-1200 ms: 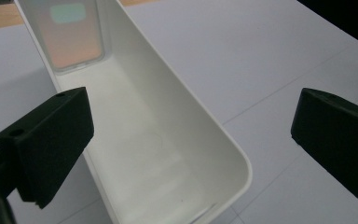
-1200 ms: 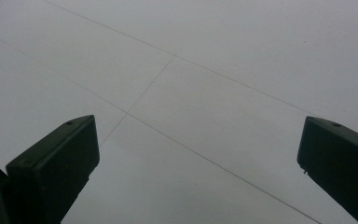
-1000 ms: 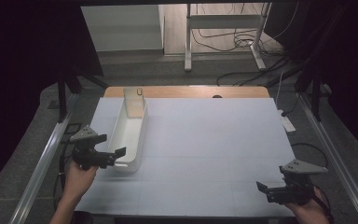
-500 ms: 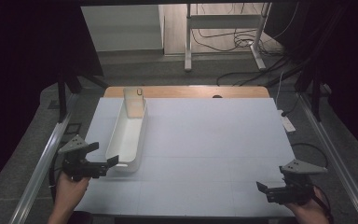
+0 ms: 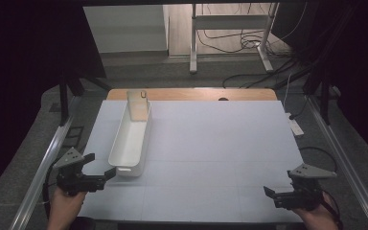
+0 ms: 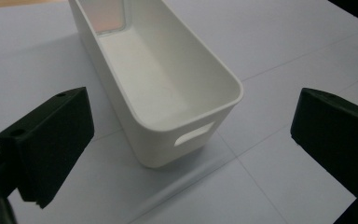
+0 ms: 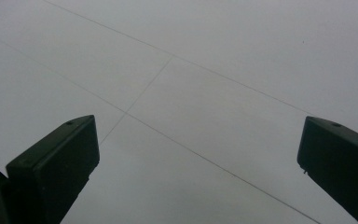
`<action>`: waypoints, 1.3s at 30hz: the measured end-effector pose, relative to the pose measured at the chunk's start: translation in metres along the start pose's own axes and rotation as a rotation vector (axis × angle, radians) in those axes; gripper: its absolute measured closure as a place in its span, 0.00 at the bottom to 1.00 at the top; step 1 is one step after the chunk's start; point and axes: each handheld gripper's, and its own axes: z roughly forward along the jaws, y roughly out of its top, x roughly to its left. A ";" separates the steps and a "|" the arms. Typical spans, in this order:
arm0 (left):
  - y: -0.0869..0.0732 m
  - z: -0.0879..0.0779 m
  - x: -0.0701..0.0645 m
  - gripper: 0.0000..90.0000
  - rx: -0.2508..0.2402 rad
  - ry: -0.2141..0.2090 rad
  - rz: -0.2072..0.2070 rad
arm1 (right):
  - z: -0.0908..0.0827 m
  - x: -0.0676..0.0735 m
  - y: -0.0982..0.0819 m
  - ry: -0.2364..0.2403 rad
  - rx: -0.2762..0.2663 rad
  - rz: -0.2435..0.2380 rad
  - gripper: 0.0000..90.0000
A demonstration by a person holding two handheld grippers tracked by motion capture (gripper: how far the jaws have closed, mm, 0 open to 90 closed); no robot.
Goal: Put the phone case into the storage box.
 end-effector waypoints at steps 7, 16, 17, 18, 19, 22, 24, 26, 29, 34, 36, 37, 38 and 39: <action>-0.009 -0.006 -0.003 0.00 0.011 0.022 0.009 | 0.000 0.000 0.000 -0.001 0.001 0.001 0.00; -0.020 -0.011 -0.006 0.00 0.023 0.040 0.014 | 0.000 0.000 0.000 -0.001 0.002 0.000 0.00; -0.021 -0.012 -0.006 0.00 0.027 0.044 0.015 | 0.000 0.000 0.000 -0.001 0.002 0.000 0.00; -0.022 -0.012 -0.006 0.00 0.027 0.046 0.013 | 0.000 0.000 0.000 -0.001 0.002 0.001 0.00; -0.023 -0.013 -0.006 0.00 0.027 0.048 0.011 | 0.000 0.000 0.000 -0.001 0.002 0.001 0.00; -0.026 -0.014 -0.006 0.00 0.028 0.048 0.006 | 0.000 0.000 0.000 -0.001 0.003 0.002 0.00; -0.028 -0.015 -0.006 0.00 0.029 0.054 0.008 | 0.000 0.000 0.000 -0.001 0.003 0.002 0.00; -0.030 -0.016 -0.007 0.00 0.036 0.063 0.015 | 0.000 0.000 0.000 0.000 0.004 0.002 0.00; -0.032 -0.016 -0.008 0.00 0.044 0.070 0.020 | 0.000 0.000 0.000 0.000 0.004 0.003 0.00; -0.032 -0.016 -0.010 0.00 0.053 0.080 0.037 | 0.000 0.000 0.000 0.002 0.004 0.002 0.00; -0.032 -0.014 -0.011 0.00 0.065 0.084 0.046 | 0.000 0.000 0.000 0.002 0.004 0.001 0.00; -0.032 -0.014 -0.012 0.00 0.072 0.085 0.048 | 0.000 0.000 0.000 0.003 0.005 0.001 0.00; -0.032 -0.013 -0.012 0.00 0.081 0.087 0.051 | 0.001 0.000 0.000 0.003 0.006 0.001 0.00; -0.031 -0.012 -0.012 0.00 0.090 0.086 0.053 | 0.001 0.000 0.000 0.003 0.006 0.000 0.00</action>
